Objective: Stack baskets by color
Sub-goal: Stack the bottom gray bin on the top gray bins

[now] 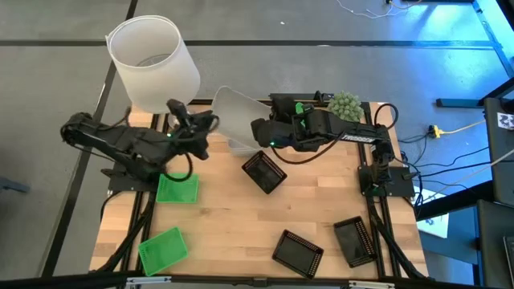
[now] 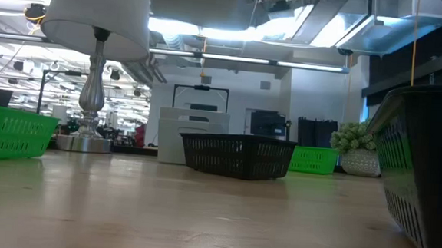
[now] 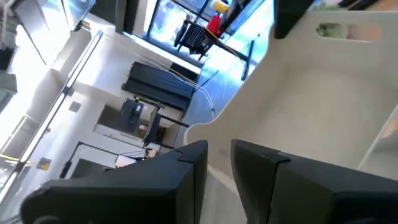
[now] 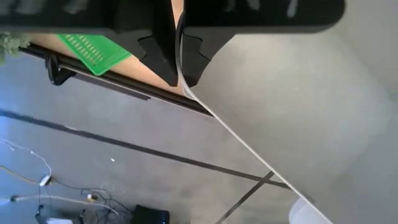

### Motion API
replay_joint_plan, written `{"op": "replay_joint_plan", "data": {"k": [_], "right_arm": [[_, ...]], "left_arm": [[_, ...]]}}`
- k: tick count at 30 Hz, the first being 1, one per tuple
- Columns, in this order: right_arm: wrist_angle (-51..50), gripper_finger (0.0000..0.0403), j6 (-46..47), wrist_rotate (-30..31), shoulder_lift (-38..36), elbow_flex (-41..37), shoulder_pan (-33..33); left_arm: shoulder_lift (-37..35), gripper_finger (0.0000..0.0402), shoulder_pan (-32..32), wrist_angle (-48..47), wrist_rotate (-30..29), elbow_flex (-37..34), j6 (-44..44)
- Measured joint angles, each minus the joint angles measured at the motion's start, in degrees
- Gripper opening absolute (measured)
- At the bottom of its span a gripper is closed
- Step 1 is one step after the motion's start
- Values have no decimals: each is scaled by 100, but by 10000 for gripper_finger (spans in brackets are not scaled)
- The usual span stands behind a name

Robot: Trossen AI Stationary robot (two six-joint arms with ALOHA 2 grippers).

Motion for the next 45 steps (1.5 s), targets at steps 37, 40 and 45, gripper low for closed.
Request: {"op": "replay_joint_plan", "data": {"k": [37,40,45], "right_arm": [[-437,3,5432,-672,1852,-9,-1019],[-451,3,5769,-823,1925,-8,-1019],[-428,3,6292,-1178,2050,-9,-1019]], "left_arm": [[-2250,66,-1123,-2083,1979,-2,295],[-2268,66,-1123,-2365,2212,-2,271],[-2263,66,-1122,-2550,2293,-2,254]]}}
